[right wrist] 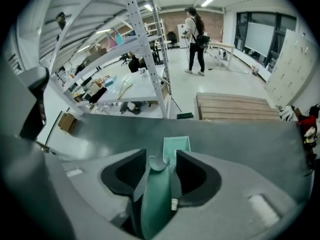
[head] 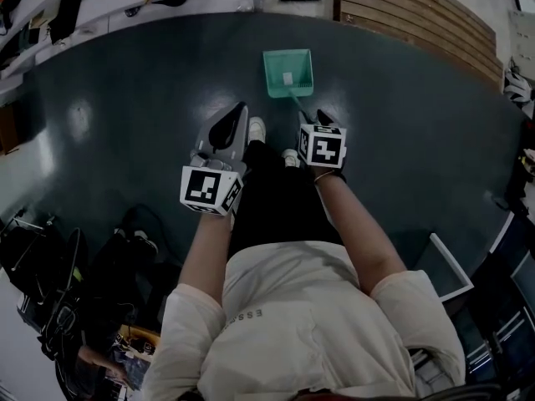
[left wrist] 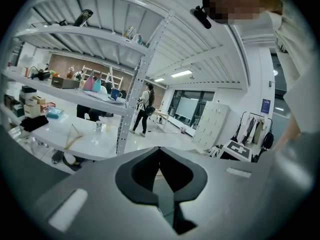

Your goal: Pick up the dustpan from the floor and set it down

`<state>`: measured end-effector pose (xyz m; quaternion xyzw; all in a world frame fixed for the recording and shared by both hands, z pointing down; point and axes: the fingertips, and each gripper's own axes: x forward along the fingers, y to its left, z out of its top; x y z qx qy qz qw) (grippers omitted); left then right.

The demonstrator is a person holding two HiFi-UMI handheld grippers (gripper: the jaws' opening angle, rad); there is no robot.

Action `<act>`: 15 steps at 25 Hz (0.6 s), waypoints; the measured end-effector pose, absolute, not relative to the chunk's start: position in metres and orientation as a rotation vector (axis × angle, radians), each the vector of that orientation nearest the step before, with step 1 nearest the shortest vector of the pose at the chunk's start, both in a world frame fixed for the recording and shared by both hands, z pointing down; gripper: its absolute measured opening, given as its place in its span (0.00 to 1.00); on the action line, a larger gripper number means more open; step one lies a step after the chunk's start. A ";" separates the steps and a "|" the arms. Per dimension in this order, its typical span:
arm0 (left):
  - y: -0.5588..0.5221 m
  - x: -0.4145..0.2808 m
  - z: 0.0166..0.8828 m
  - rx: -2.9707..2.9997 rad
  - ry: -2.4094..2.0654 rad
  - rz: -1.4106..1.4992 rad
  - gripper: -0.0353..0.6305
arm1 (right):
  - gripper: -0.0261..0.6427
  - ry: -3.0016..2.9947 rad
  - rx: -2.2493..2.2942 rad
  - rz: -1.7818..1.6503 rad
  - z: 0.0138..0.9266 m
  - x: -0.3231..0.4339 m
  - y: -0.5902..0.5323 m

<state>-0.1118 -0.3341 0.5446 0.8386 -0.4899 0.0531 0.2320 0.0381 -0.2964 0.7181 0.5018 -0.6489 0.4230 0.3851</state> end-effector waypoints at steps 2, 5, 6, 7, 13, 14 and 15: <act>-0.330 -0.111 0.541 2.316 -1.345 0.145 0.07 | 0.30 -1.698 1.296 1.043 0.702 0.038 -0.295; -0.326 -0.106 0.527 2.351 -1.351 0.140 0.07 | 0.30 -1.771 1.344 0.992 0.671 0.044 -0.298; -0.325 -0.103 0.520 2.369 -1.361 0.139 0.07 | 0.30 -1.801 1.356 0.969 0.659 0.046 -0.300; -0.324 -0.100 0.510 2.391 -1.374 0.139 0.07 | 0.30 -1.834 1.366 0.943 0.644 0.049 -0.303; -0.305 -0.087 0.444 2.464 -1.448 0.077 0.07 | 0.03 -2.028 1.490 0.707 0.537 0.061 -0.315; -0.300 -0.086 0.434 2.464 -1.459 0.066 0.07 | 0.03 -2.071 1.514 0.671 0.517 0.061 -0.314; -0.295 -0.083 0.423 2.462 -1.470 0.056 0.07 | 0.03 -2.119 1.535 0.631 0.497 0.062 -0.311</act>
